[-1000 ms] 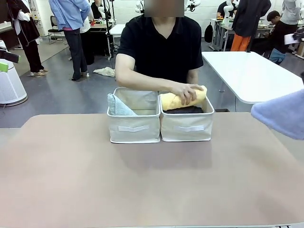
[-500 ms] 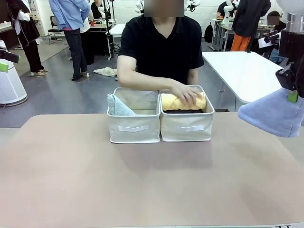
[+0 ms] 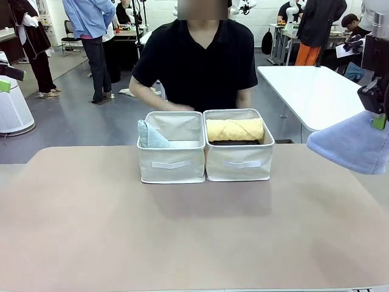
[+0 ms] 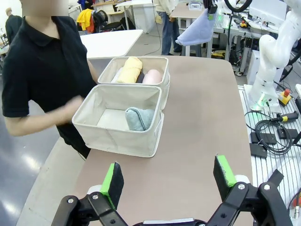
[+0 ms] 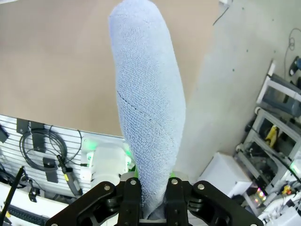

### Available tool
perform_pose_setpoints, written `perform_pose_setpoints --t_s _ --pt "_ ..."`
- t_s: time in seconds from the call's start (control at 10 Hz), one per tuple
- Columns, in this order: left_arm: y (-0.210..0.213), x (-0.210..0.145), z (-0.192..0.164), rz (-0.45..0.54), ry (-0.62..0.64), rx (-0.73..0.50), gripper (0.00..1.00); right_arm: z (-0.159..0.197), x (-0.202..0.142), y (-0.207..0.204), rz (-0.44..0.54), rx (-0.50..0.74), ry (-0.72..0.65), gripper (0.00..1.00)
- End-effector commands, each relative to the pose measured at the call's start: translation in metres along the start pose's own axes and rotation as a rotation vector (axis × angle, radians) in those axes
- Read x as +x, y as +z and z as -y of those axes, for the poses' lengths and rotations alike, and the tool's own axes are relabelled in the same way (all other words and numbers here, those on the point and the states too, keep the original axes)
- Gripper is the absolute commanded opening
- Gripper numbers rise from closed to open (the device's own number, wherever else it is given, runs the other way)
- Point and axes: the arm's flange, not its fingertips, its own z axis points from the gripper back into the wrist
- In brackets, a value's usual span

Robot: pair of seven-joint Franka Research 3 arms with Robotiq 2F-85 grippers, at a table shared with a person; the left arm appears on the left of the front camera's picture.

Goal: Sort the towels based on their folding style.
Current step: Pick up another triangle-folded towel from the table and place it in the left Fabric basket.

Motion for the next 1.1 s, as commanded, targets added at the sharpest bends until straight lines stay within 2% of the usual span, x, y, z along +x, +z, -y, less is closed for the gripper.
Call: perform_pose_setpoints --t_s 0.0,0.2,0.3,0.5,0.7,1.0 --pt "0.001 0.000 0.001 0.013 -0.004 -0.004 1.00 -0.015 -0.002 0.025 0.050 -0.008 0.122 0.18" --pt "0.001 0.000 0.001 0.013 -0.004 -0.004 1.00 -0.054 0.006 0.091 0.108 -0.185 0.250 0.18" --pt "0.001 0.000 0.001 0.013 -0.004 -0.004 1.00 -0.069 0.017 0.136 0.135 -0.206 0.409 0.18" --pt "0.001 0.000 0.001 0.013 -0.004 -0.004 1.00 -0.109 0.042 0.180 0.111 -0.269 0.674 0.18" --pt "0.001 0.000 0.001 0.013 -0.004 -0.004 1.00 -0.164 0.079 0.186 0.116 -0.306 0.902 0.18" --pt "0.001 0.000 0.001 0.013 -0.004 -0.004 1.00 -0.223 0.140 0.160 0.199 -0.275 1.029 0.18"
